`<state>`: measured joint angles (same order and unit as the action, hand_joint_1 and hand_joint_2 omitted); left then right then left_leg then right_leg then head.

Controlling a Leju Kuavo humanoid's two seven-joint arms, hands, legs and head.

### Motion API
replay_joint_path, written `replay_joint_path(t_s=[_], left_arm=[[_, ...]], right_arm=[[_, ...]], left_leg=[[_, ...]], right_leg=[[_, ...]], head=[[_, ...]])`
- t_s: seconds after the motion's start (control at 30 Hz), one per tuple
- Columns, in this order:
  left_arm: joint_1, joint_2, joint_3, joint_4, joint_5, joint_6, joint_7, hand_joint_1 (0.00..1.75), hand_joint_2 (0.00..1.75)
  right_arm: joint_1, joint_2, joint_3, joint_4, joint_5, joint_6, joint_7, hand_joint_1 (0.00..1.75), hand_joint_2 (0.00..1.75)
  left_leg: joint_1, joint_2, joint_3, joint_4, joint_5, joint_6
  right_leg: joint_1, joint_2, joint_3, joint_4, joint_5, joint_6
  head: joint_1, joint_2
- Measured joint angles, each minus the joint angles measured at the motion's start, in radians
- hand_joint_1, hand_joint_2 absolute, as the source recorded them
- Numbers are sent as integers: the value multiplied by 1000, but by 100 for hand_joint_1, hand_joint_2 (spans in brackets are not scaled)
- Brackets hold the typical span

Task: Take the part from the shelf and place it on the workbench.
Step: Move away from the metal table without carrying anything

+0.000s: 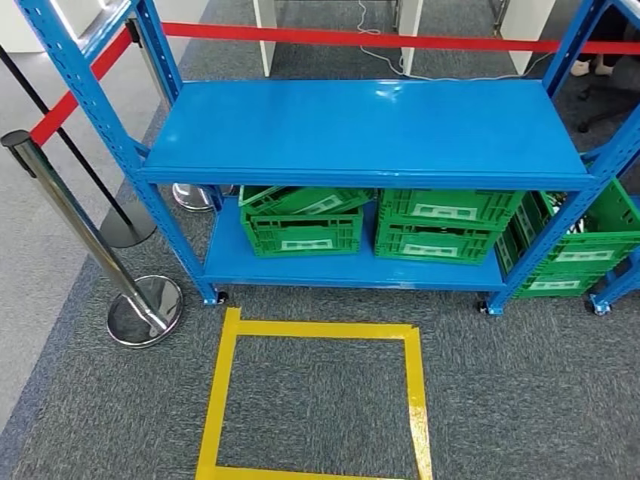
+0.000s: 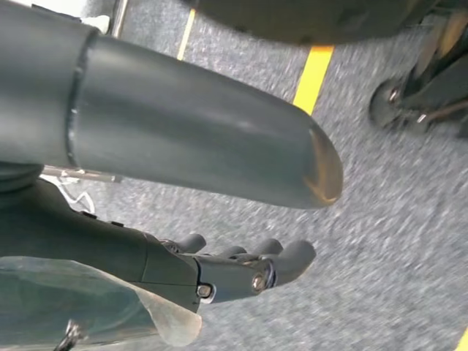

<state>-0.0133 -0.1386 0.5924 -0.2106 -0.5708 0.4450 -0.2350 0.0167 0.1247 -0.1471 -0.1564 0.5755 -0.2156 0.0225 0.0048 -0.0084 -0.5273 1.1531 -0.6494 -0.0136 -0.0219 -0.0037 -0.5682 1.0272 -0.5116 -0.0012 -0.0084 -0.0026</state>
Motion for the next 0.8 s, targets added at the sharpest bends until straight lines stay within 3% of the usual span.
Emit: replay_joint_path(t_s=[0.07,0.1,0.13,0.2,0.23,0.3,0.4,0.47,0.57,0.6,0.63,0.7,0.73,0.8], left_arm=[[2,0,0,0,-3,0,0,0,0],[4,0,0,0,-5,1,0,0,0],[6,0,0,0,-6,1,0,0,0],[8,1,0,0,-10,2,0,0,0],[8,1,0,0,-12,2,0,0,0],[5,1,0,0,-14,1,0,0,0],[7,1,0,0,-18,1,1,0,0],[7,1,0,0,-22,1,1,0,0],[4,0,0,0,-26,1,4,0,0],[5,0,0,0,-26,1,5,0,0],[6,0,0,0,-26,1,6,0,0],[8,-1,0,0,-26,1,7,0,0],[7,-1,0,0,-26,1,8,0,0],[5,-2,0,0,-26,1,8,0,0]], right_arm=[[-1,0,-1,0,1,-1,1,0,0],[0,0,-1,0,2,-3,3,0,0],[0,0,-1,0,2,-4,6,0,0],[2,0,-2,0,3,-6,11,0,0],[1,0,-2,0,3,-6,12,0,0],[-3,1,-2,0,3,-5,13,0,0],[-8,2,-2,0,1,0,15,0,0],[-10,2,-2,0,-2,4,16,0,0],[-10,2,-3,0,-5,8,16,0,0],[-9,2,-3,0,-5,9,16,0,0],[-8,2,-3,0,-5,10,16,0,0],[-7,2,-4,0,-5,12,16,0,0],[-6,2,-4,0,-5,12,17,0,0],[-7,2,-7,0,-6,13,17,0,0]], left_leg=[[4,0,-82,125,-28,-6],[6,0,-106,147,-15,-8],[8,0,-113,130,21,-8],[9,1,-88,19,120,-7],[7,2,-71,-37,151,-5],[2,4,-48,-94,157,4],[2,4,-35,-117,145,25],[5,5,-24,-126,143,39],[1,5,-12,-127,130,52],[0,5,-6,-127,124,53],[-1,5,4,-127,117,53],[-1,4,27,-127,99,49],[-3,3,37,-126,89,45],[-5,3,46,-127,76,36]], right_leg=[[-1,0,16,-1,-13,-2],[-2,0,26,-1,-20,-1],[-3,2,37,-1,-28,1],[-6,3,59,-2,-45,9],[-5,4,65,-2,-54,16],[-3,3,70,-7,-64,29],[-2,-1,81,-8,-73,47],[0,-1,51,62,-106,53],[2,2,-73,255,-174,53],[3,2,-103,285,-169,52],[3,2,-115,278,-141,50],[4,2,-88,164,-43,42],[6,2,-65,101,-7,38],[10,1,-34,32,16,29]], head=[[0,0],[0,0],[0,0],[-1,0],[-3,0],[-5,0],[-5,0],[-2,0],[0,0],[0,0],[0,0],[0,0],[0,0],[-1,0]])
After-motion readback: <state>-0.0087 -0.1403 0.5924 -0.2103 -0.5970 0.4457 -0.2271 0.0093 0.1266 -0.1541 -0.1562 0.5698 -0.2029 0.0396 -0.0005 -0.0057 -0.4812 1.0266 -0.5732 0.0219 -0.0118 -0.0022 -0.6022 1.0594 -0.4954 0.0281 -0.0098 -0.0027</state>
